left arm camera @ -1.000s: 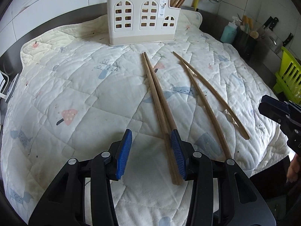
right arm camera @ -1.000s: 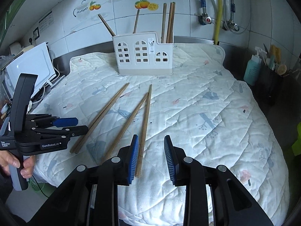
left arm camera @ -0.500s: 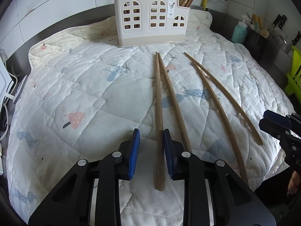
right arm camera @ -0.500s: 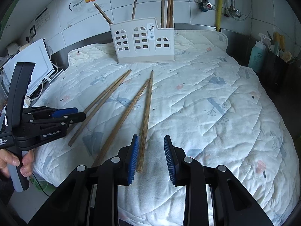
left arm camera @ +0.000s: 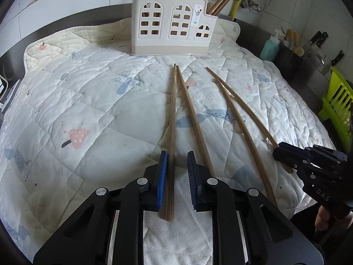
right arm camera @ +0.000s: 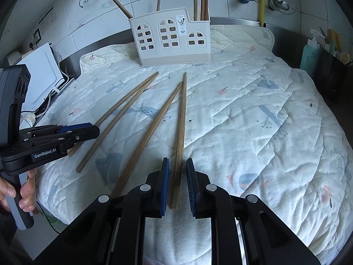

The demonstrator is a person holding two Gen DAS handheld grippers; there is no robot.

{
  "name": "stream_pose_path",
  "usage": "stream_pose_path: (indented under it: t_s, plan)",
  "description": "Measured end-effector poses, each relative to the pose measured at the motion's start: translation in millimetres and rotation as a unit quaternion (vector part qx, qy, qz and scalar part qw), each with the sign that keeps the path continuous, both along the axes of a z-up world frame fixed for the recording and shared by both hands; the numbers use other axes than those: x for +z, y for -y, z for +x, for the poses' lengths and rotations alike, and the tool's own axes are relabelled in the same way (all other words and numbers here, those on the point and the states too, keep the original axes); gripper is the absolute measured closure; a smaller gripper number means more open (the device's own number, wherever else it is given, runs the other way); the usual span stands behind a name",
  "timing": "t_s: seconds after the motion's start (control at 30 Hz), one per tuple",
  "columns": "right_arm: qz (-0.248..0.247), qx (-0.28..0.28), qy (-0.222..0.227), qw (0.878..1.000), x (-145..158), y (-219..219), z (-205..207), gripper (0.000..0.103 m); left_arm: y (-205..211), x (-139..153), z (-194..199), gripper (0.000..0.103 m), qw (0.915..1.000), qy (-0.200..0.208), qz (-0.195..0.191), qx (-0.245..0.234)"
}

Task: Organize utensils
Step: 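Close the left tool on a chopstick while the right tool grasps another, then lift the held chopsticks with both tools toward the white holder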

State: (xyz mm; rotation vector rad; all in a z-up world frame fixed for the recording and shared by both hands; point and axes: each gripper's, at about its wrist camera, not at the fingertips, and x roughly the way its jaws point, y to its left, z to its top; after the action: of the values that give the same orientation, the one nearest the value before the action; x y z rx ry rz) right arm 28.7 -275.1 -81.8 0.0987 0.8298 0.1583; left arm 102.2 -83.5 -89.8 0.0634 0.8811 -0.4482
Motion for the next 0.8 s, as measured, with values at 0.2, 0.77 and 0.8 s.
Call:
stream_pose_path:
  t_s: [0.2,0.77,0.8]
  plan:
    - [0.0,-0.007,0.001,1.0,-0.1,2.6,0.8,0.095,-3.4,-0.7,3.6,0.096,1.0,0.004,0.001,-0.003]
    - [-0.019,-0.009,0.085,0.996,65.5,8.8,-14.6,0.096,-15.9,36.7,2.6,0.098,0.9987,0.045,-0.025,-0.002]
    - [-0.021,-0.008,0.093,0.995,71.4,8.7,-14.5,0.096,-16.4,40.7,2.8,0.098,0.9983,0.051,-0.028,-0.002]
